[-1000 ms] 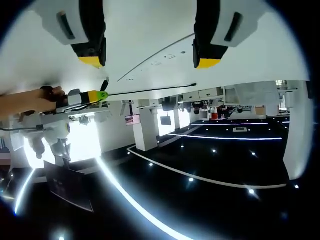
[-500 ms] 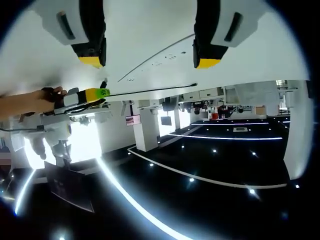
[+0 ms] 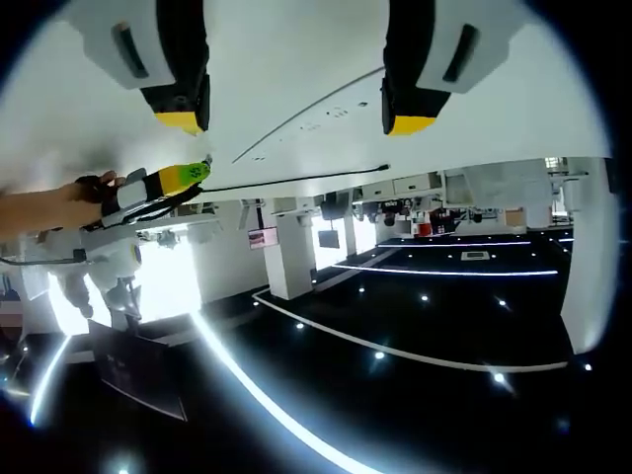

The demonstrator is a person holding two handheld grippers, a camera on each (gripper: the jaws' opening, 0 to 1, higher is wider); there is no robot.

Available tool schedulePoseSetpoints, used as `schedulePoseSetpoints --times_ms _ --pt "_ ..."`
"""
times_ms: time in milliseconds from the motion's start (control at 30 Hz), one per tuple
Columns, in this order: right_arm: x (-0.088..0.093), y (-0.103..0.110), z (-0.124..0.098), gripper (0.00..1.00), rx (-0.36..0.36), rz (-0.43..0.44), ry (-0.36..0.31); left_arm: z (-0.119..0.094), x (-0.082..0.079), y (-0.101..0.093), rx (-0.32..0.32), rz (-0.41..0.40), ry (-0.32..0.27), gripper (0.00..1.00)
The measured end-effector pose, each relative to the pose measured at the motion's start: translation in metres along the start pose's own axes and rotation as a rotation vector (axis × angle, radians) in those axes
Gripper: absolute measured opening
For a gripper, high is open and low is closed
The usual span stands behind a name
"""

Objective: Locate the USB plug end of the data cable currently connected to the USB port on the desk. Grip the plug, withdraw it from the port, and place it onto the desktop.

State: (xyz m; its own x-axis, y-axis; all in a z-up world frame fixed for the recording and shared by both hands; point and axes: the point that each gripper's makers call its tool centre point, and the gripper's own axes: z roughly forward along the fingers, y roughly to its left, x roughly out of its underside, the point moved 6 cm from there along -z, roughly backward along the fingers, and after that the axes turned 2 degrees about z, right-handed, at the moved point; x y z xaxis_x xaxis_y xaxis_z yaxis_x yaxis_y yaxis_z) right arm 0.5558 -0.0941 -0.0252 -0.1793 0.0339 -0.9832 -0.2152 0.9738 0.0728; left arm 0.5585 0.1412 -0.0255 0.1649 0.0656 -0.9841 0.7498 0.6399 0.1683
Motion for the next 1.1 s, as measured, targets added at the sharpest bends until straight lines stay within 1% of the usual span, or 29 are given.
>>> schedulePoseSetpoints --times_ms 167,300,433,567,700,800,833,900,1000,1100 --pt "0.005 0.006 -0.009 0.83 -0.038 0.049 0.051 0.002 0.0 0.003 0.001 0.002 0.002 0.71" --pt "0.009 0.017 -0.019 0.82 -0.087 0.099 0.069 0.006 0.0 0.008 0.0 0.0 0.002 0.71" --pt "0.011 0.03 -0.029 0.81 -0.132 0.076 0.082 0.009 0.0 0.012 0.001 0.002 0.003 0.71" --pt "0.01 0.047 -0.043 0.81 -0.192 0.091 0.084 0.01 0.0 0.014 0.0 0.002 0.004 0.71" --pt "0.0 0.06 -0.055 0.81 -0.228 0.045 0.052 0.01 0.0 0.014 0.0 0.005 0.006 0.71" --pt "-0.012 0.064 -0.06 0.81 -0.237 0.011 0.017 0.011 0.0 0.014 -0.001 0.006 0.007 0.71" --pt "-0.018 0.064 -0.061 0.81 -0.23 -0.009 -0.006 0.011 0.0 0.014 -0.001 0.007 0.007 0.71" --pt "-0.023 0.062 -0.061 0.8 -0.221 -0.02 -0.025 0.011 0.0 0.014 -0.002 0.007 0.008 0.71" --pt "-0.026 0.056 -0.059 0.8 -0.2 -0.026 -0.039 0.012 0.0 0.016 -0.005 0.005 0.006 0.71" --pt "-0.027 0.051 -0.056 0.8 -0.182 -0.01 -0.046 0.012 -0.001 0.018 -0.013 -0.006 0.0 0.71"
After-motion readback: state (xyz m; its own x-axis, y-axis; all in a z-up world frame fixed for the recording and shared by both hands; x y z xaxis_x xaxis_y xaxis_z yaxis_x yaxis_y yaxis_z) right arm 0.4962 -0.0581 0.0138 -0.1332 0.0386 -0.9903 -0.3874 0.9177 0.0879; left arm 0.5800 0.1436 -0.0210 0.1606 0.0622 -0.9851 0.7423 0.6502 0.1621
